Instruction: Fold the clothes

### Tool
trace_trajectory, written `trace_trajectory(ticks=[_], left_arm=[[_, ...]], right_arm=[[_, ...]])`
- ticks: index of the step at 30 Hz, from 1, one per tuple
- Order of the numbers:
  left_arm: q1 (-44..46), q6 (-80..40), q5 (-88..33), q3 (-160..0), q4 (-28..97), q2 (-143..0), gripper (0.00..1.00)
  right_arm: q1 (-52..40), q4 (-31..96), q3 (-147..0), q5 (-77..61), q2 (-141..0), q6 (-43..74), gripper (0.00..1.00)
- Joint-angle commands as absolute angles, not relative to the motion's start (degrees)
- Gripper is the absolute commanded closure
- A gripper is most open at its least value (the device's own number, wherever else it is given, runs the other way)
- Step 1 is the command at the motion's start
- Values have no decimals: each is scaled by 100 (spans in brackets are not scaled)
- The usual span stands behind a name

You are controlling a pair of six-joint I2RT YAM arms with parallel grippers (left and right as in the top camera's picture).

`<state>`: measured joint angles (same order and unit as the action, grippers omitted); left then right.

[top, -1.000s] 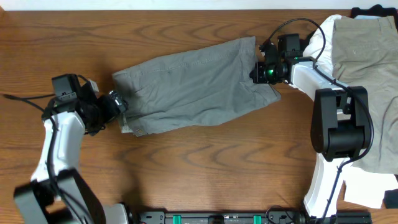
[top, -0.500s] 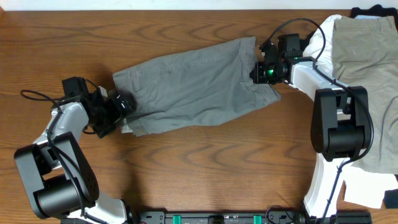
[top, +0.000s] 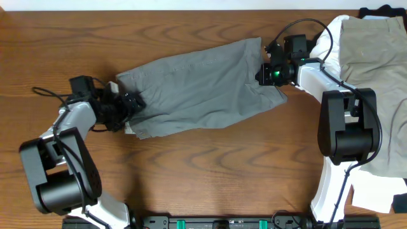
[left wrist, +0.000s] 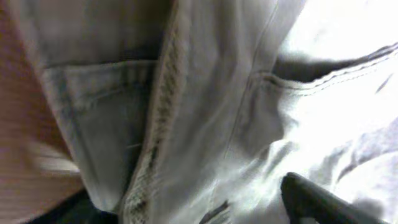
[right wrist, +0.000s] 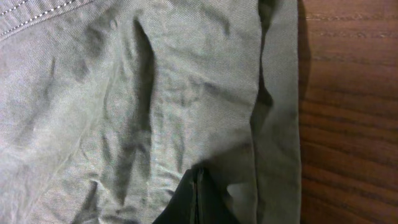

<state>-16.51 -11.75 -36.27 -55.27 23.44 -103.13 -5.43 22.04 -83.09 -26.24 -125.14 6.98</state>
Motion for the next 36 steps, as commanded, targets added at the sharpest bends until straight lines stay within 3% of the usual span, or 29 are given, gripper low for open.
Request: trace_trajectory(ticks=[1,5,7,26,36], left_arm=[[-1496,-1083,-3691,-5450,2314,-10481,46],[-1522,-1142,-3688,-5450,2294,-10473,85],[-1546,-1142,-3688,-5450,2349,-10433,94],[-1559,-1343,-3647,-5452,2954,-7730,94],[-283,-1835,-3205,-5452,2091,-7747,94]], right_arm=[[-617,2296,-8318,-2637,-12693,591,99],[-617,2324,-8318,-2639,-12693,591,99],[-626,2364,-8318,-2639,-12693,591,99],[-1068,2943,-8300,-2639,-12698,607,99],[-1306,2720,-7922,-2598,-12742,939,99]])
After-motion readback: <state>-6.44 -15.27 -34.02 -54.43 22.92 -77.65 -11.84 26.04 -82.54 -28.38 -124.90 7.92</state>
